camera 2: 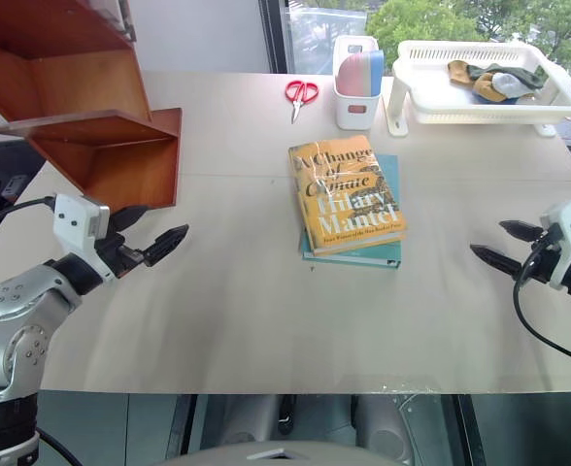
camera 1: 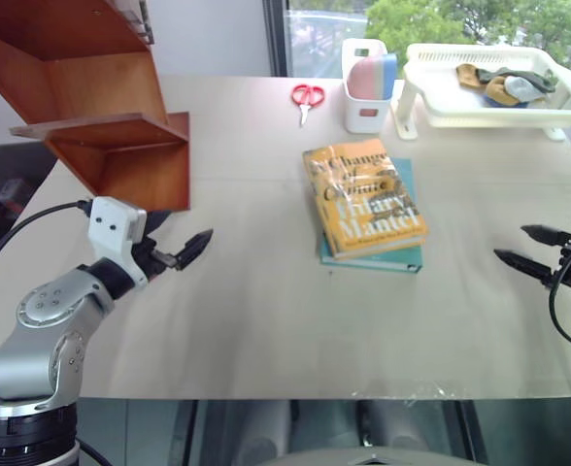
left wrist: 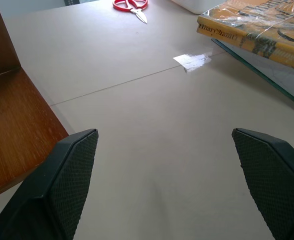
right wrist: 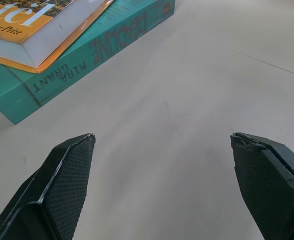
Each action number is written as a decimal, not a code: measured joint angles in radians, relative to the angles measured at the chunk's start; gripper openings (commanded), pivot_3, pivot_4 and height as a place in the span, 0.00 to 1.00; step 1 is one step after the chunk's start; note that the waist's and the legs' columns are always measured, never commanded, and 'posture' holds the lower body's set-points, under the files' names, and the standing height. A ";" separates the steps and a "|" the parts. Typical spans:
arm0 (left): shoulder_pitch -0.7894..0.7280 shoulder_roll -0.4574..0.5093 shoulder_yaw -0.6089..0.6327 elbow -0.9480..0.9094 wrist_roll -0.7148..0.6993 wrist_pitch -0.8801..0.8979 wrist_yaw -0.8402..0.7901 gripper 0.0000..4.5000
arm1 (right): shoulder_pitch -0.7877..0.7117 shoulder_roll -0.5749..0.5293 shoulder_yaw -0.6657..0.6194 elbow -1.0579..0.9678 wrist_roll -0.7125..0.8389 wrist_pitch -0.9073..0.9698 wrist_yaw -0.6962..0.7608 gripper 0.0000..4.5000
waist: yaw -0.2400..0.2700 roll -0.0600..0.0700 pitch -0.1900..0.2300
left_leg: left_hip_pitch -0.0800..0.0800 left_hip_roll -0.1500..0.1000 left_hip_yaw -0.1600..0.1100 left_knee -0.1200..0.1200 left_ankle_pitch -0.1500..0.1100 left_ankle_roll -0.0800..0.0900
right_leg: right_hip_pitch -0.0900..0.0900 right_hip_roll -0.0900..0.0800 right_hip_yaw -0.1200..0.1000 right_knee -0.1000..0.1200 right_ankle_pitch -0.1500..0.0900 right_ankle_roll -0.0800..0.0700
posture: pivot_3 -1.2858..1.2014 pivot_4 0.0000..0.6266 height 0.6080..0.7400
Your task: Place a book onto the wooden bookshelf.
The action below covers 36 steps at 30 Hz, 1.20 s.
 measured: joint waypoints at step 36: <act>0.006 0.067 0.037 -0.012 -0.065 -0.018 -0.119 1.00 | -0.244 0.114 0.094 0.163 -0.125 -0.020 -0.195 0.99 | -0.005 0.000 0.000 | 0.000 0.000 0.001 0.000 0.000 0.000 | -0.001 0.000 0.001 0.001 0.000 0.000 | 0.52 0.24 1.00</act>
